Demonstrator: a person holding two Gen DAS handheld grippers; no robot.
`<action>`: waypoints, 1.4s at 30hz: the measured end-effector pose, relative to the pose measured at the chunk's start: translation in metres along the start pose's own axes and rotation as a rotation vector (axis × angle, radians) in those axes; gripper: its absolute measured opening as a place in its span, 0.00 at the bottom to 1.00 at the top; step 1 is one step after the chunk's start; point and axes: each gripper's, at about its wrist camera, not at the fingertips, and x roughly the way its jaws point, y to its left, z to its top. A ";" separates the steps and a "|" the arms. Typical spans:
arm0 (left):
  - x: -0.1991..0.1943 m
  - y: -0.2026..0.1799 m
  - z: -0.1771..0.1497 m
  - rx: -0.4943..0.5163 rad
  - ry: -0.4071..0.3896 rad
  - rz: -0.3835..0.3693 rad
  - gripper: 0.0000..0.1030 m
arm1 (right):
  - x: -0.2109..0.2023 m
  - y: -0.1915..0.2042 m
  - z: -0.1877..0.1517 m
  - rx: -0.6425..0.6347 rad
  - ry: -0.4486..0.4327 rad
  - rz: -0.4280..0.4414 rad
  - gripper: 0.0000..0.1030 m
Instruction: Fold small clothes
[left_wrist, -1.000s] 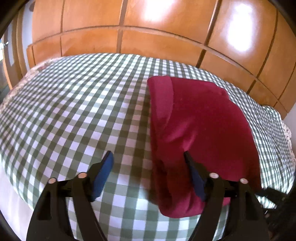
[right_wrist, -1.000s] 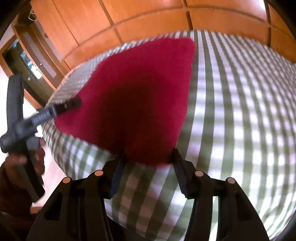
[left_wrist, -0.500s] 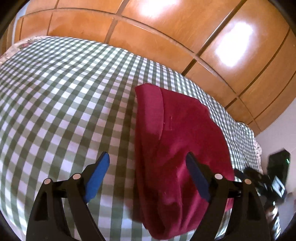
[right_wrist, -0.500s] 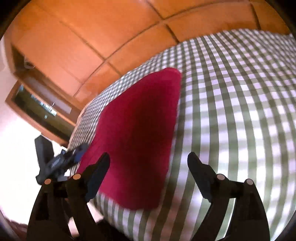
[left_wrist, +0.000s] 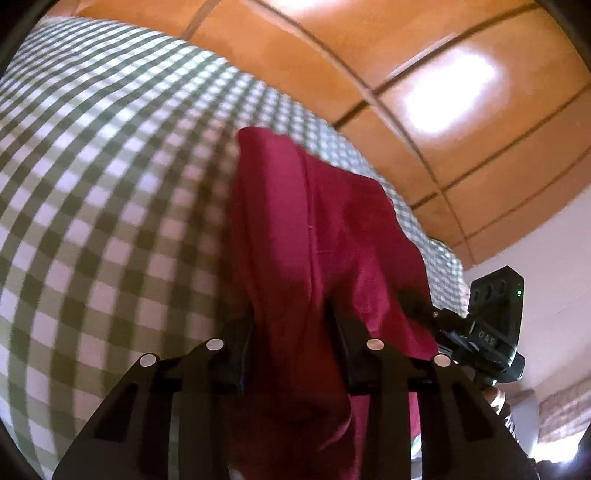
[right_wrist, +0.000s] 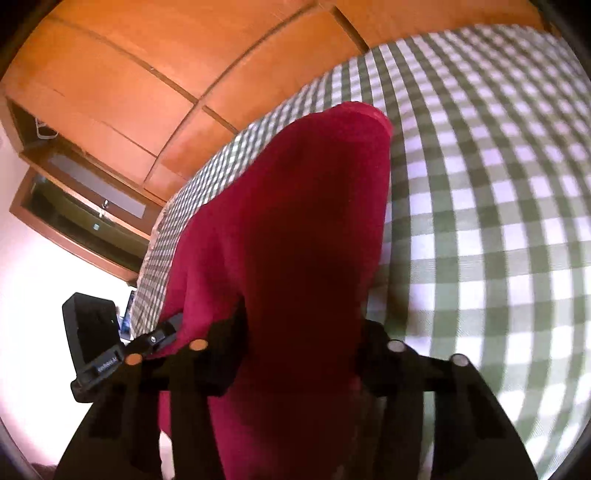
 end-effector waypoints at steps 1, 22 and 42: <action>0.001 -0.005 0.000 0.012 0.002 -0.001 0.33 | -0.011 0.003 -0.002 -0.009 -0.025 -0.003 0.44; 0.198 -0.271 -0.030 0.606 0.186 0.120 0.33 | -0.220 -0.193 -0.055 0.355 -0.354 -0.347 0.49; 0.215 -0.242 -0.045 0.714 0.070 0.318 0.49 | -0.171 -0.149 0.009 0.195 -0.318 -0.624 0.60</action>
